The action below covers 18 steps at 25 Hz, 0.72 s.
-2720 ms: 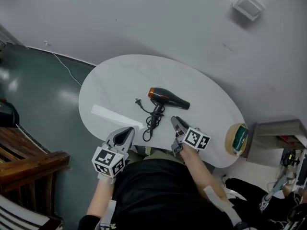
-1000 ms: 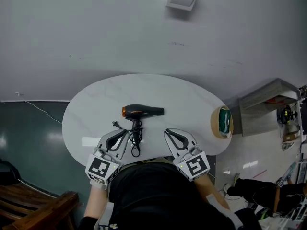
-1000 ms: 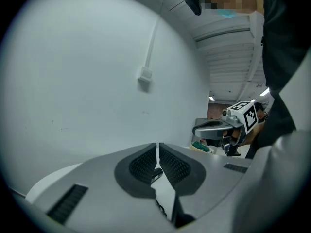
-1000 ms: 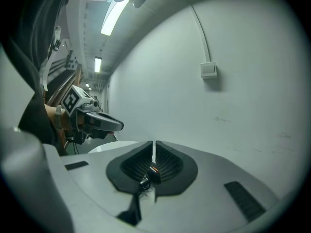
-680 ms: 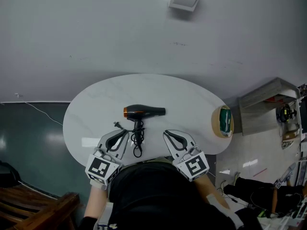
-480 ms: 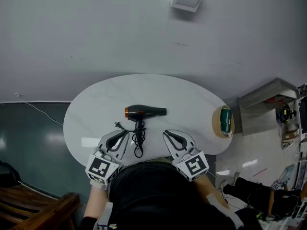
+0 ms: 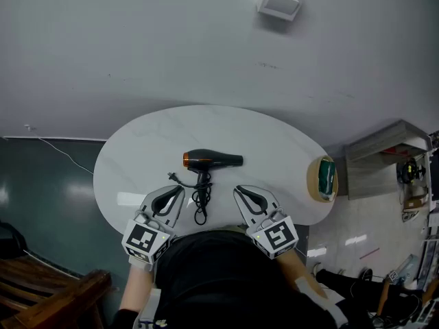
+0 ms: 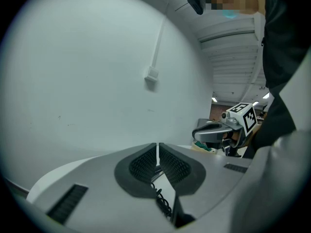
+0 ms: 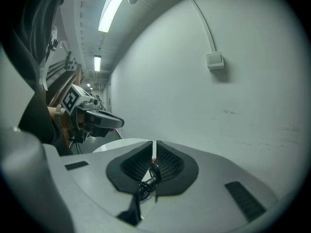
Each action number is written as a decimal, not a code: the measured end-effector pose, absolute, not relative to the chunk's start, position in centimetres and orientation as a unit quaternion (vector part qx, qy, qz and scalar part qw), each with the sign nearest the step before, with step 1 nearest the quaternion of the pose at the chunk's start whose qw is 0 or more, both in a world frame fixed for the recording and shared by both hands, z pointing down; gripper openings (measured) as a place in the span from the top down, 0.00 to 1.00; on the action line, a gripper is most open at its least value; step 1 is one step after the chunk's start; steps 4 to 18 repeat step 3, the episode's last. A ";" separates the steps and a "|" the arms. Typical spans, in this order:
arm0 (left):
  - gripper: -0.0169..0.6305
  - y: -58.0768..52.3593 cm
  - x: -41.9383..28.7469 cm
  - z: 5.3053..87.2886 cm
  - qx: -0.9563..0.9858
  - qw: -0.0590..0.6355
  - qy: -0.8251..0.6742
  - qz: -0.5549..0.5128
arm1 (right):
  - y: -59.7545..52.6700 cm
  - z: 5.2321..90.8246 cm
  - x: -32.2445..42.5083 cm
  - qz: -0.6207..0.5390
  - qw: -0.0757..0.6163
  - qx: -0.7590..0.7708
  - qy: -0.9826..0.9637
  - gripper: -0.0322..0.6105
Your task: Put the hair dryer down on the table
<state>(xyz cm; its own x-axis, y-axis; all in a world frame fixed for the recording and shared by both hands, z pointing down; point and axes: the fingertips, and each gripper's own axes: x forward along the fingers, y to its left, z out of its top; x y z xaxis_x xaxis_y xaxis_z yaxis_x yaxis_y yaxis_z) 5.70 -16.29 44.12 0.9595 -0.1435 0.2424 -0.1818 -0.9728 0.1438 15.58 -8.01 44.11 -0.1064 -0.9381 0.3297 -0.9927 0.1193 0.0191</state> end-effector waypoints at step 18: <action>0.96 -16.1 5.4 44.2 0.985 0.085 -0.088 0.119 | -7.9 44.1 15.3 0.101 0.134 0.651 -0.741 0.90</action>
